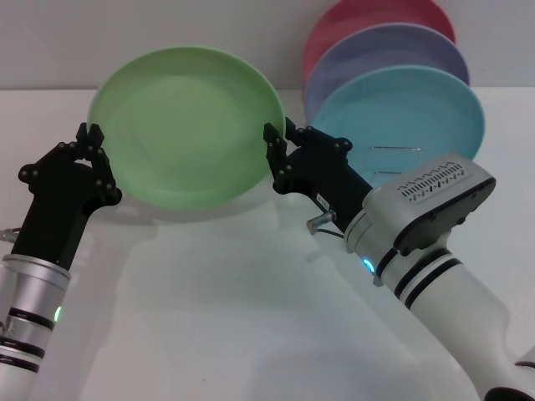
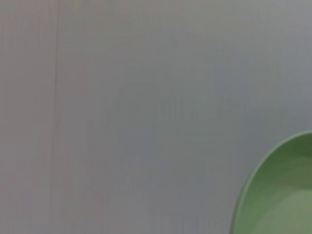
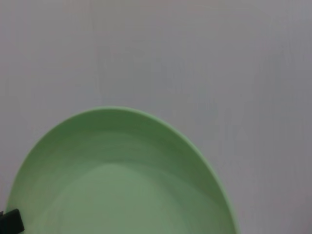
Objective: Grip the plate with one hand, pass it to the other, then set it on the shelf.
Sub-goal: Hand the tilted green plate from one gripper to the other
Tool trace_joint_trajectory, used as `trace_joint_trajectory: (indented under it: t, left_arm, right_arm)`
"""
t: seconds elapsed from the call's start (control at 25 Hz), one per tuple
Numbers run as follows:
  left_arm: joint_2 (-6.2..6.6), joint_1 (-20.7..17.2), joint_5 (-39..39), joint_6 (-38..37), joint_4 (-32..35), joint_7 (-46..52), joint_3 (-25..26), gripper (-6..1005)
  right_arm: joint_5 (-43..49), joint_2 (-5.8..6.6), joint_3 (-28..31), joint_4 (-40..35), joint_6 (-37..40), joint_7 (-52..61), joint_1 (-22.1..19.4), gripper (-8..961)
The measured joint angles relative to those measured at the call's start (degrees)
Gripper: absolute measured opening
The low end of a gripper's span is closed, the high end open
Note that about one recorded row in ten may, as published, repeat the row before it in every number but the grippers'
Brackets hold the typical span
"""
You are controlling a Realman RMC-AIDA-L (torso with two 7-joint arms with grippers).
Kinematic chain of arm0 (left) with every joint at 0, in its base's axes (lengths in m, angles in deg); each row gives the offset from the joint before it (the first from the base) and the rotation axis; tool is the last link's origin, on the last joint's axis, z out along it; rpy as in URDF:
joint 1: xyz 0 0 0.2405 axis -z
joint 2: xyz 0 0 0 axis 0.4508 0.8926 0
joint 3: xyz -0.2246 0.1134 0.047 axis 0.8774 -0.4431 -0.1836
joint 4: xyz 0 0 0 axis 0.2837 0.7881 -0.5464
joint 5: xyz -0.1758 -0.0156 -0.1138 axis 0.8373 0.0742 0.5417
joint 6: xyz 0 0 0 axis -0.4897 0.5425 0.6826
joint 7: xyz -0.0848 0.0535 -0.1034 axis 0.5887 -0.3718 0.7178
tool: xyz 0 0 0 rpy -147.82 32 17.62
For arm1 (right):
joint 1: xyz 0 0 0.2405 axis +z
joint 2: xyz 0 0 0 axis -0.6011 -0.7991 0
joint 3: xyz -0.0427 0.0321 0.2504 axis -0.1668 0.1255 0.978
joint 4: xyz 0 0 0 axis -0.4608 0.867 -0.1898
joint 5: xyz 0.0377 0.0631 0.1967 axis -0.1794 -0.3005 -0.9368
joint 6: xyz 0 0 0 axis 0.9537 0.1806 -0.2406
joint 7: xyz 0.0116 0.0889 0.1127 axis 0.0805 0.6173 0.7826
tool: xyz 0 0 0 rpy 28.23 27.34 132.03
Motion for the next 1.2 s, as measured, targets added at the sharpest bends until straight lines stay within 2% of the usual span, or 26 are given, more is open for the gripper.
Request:
trace_joint_trajectory:
  t: [1.2]
  left_arm:
    - [0.0, 0.18, 0.0, 0.32, 0.0, 0.0, 0.01, 139]
  right_arm:
    - [0.0, 0.0, 0.0, -0.18, -0.52, 0.33, 0.08, 157]
